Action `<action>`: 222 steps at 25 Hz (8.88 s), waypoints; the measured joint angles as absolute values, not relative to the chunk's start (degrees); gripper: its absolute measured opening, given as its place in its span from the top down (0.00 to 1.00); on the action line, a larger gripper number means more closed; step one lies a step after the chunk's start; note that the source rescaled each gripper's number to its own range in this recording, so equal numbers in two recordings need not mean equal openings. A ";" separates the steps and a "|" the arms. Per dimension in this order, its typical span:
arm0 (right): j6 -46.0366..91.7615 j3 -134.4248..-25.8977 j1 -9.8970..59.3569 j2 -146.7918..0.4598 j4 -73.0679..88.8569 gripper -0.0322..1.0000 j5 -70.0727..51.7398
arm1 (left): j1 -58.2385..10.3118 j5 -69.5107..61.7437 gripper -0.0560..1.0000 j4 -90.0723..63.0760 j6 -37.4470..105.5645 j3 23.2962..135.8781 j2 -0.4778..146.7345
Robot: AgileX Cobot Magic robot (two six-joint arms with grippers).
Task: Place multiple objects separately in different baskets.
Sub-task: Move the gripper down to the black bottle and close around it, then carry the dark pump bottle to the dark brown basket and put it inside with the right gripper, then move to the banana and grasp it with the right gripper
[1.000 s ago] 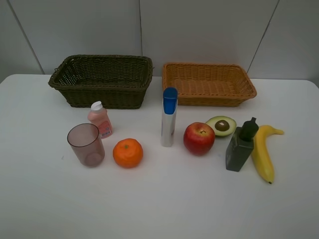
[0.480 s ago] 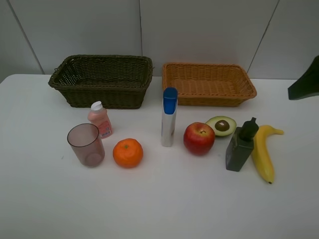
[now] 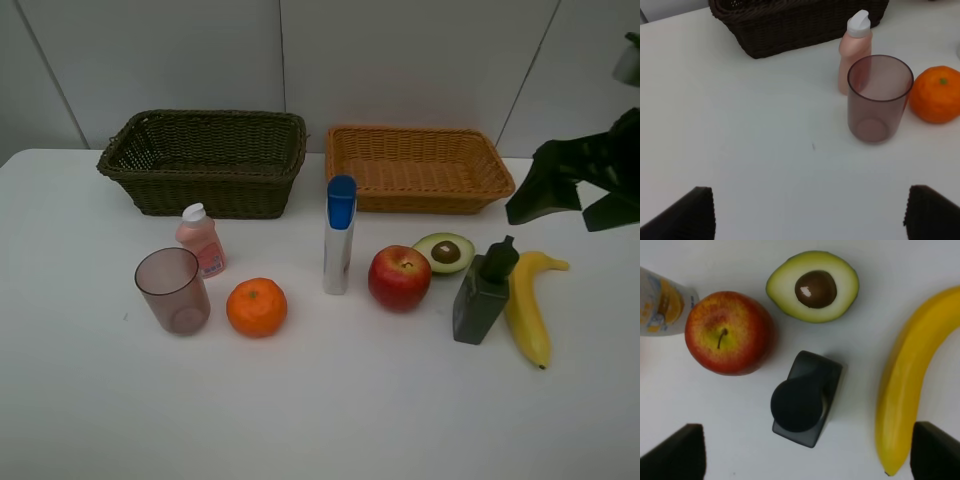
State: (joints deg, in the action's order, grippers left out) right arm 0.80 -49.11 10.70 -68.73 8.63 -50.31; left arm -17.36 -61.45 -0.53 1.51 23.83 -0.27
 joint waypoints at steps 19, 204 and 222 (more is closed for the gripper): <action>3.72 -49.11 12.50 -83.35 11.29 0.22 -45.42 | -17.36 -61.45 0.00 -0.53 1.51 23.83 -0.27; 17.18 -108.97 34.58 -134.19 18.17 0.01 -8.01 | -17.36 -61.45 0.00 -0.53 1.51 23.83 -0.27; 11.50 -108.97 34.58 -123.65 12.37 0.01 -24.36 | -17.36 -61.45 0.00 -0.53 1.51 23.83 -0.27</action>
State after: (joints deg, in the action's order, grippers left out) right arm 11.50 -108.97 34.58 -123.65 12.37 -24.36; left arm -17.36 -61.45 -0.53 1.51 23.83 -0.27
